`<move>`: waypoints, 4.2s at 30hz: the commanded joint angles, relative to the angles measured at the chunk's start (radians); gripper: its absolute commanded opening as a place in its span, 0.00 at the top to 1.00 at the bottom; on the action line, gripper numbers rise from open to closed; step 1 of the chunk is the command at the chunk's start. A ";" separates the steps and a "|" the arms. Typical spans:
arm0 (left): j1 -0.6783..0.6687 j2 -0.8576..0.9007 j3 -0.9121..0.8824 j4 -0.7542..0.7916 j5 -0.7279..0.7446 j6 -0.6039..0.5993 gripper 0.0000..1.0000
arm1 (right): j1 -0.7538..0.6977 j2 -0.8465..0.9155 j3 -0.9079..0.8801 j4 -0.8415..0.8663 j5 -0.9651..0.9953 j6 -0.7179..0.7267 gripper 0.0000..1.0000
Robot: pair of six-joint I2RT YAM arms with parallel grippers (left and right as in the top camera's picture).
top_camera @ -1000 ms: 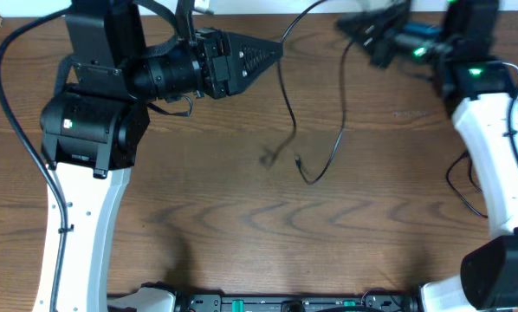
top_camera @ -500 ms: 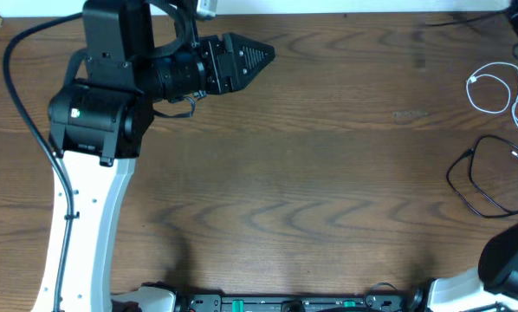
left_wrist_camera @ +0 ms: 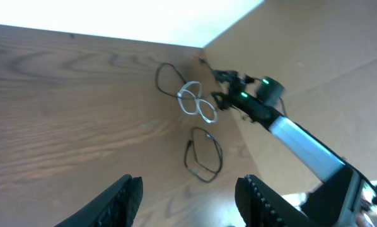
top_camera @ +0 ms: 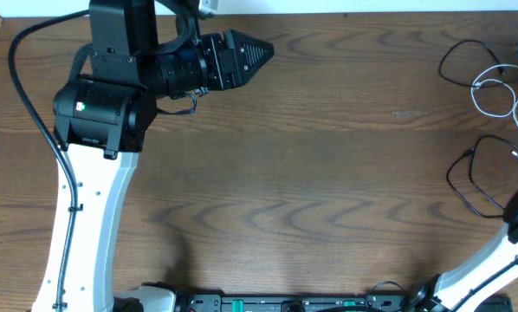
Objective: Untangle cables
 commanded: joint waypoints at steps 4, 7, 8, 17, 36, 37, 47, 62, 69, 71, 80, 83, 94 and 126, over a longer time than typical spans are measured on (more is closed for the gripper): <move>-0.002 0.012 -0.002 -0.002 -0.069 0.087 0.47 | -0.074 -0.135 0.017 -0.068 -0.428 -0.030 0.01; -0.002 0.013 -0.003 -0.039 -0.154 0.109 0.47 | -0.073 -0.230 0.017 -0.231 -0.318 -0.108 0.01; -0.002 0.013 -0.004 -0.060 -0.196 0.109 0.47 | -0.069 -0.266 0.017 -0.307 -0.237 -0.128 0.01; -0.002 0.013 -0.004 -0.208 -0.342 0.117 0.47 | 0.008 -0.414 0.017 -0.859 0.320 -0.224 0.01; -0.002 0.016 -0.015 -0.290 -0.626 0.306 0.02 | 0.502 -0.647 0.018 -1.046 0.032 -0.644 0.01; -0.002 0.016 -0.015 -0.290 -0.626 0.306 0.02 | 0.525 -0.679 0.019 -1.063 0.032 -0.644 0.01; -0.002 0.016 -0.015 -0.290 -0.626 0.306 0.02 | 0.635 -1.001 0.019 -1.222 0.097 -0.665 0.01; -0.002 0.016 -0.015 -0.290 -0.626 0.306 0.02 | 0.621 -1.249 -0.211 -1.127 0.118 -0.883 0.01; -0.002 0.016 -0.015 -0.290 -0.626 0.306 0.02 | 0.604 -1.514 -0.683 -0.574 0.118 -0.909 0.01; -0.002 0.016 -0.015 -0.290 -0.626 0.306 0.03 | 0.605 -1.595 -0.821 -0.435 0.118 -0.909 0.01; -0.002 0.016 -0.015 -0.290 -0.626 0.306 0.02 | 0.605 -1.886 -1.318 0.013 0.127 -0.909 0.01; -0.002 0.016 -0.015 -0.290 -0.626 0.306 0.02 | 0.605 -1.946 -1.407 0.060 0.128 -0.909 0.01; -0.002 0.016 -0.015 -0.290 -0.626 0.306 0.02 | 0.669 -2.066 -1.555 0.076 0.197 -0.908 0.01; -0.002 0.013 -0.015 -0.304 -0.627 0.306 0.02 | 0.670 -2.064 -1.555 0.063 0.204 -0.905 0.01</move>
